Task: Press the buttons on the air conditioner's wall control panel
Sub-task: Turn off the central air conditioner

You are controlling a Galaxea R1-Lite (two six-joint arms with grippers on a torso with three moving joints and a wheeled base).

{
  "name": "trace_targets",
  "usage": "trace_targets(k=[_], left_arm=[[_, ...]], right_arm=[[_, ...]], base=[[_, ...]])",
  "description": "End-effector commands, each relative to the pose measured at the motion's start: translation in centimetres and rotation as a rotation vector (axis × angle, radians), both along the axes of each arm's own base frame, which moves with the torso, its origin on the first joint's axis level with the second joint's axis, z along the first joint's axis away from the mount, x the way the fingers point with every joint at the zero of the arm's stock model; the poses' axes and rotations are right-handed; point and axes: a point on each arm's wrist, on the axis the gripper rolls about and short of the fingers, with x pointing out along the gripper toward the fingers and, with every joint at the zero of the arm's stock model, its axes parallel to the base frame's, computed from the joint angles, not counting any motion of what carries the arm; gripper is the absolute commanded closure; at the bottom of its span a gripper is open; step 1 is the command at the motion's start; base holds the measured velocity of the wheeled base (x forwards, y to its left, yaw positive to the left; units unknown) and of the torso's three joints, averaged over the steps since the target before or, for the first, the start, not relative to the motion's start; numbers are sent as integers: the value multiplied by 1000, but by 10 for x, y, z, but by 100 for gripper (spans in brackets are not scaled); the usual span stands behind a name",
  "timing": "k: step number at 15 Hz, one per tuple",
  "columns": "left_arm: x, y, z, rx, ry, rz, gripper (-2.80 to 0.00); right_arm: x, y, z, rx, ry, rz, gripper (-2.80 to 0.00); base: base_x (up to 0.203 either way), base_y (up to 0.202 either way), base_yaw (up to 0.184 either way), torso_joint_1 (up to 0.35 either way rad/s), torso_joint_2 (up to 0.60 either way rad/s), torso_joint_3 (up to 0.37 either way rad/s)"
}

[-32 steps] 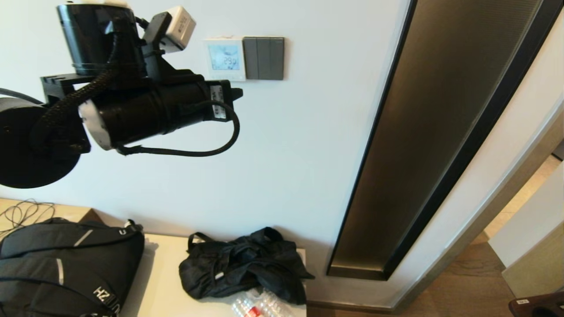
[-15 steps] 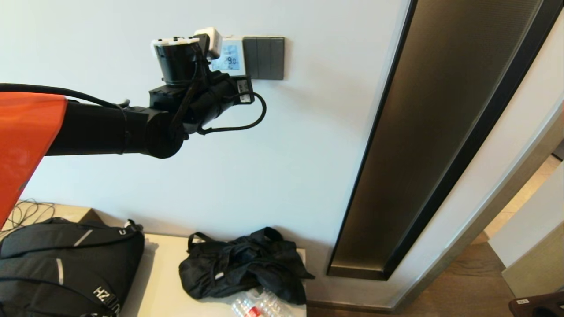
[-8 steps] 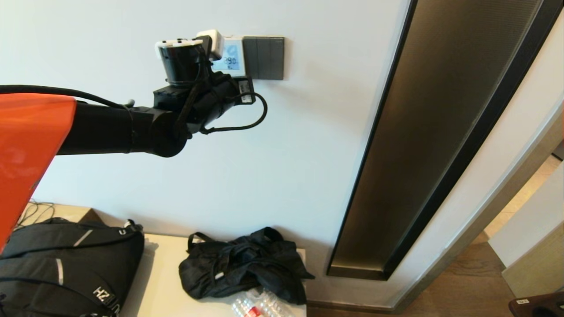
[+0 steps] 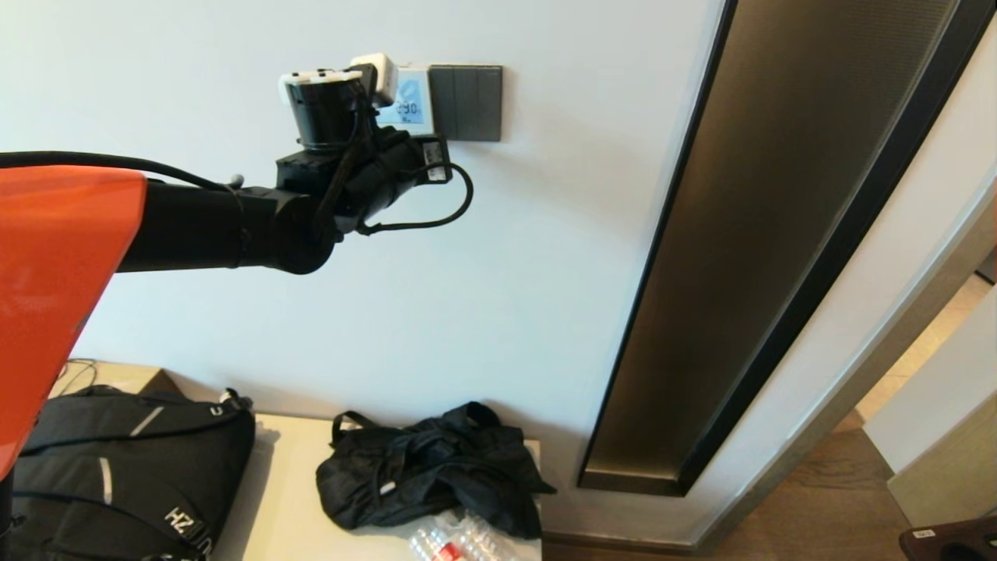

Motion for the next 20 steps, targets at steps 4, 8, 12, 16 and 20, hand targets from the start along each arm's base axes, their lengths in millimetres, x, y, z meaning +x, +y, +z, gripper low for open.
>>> trace_targets(k=[4,8,12,16,20], left_arm=[[6,7,-3,0,2,19,0],[10,15,-5,1,7,39,0],[3,18,2,-5,-4,38,0],[-15,26,6,-6,-6,38,0],[-58,46,19,-19,-37,39,0]], right_arm=[[0,0,0,-1,1,-1,0],[0,0,0,-1,1,0,0],[0,0,0,-1,1,0,0],[0,0,0,-1,1,0,0],[0,0,0,-1,1,0,0]], base=[[0,0,0,0,0,0],[0,0,0,0,0,0],[0,0,0,0,0,0],[0,0,0,0,0,0],[0,0,0,0,0,0]])
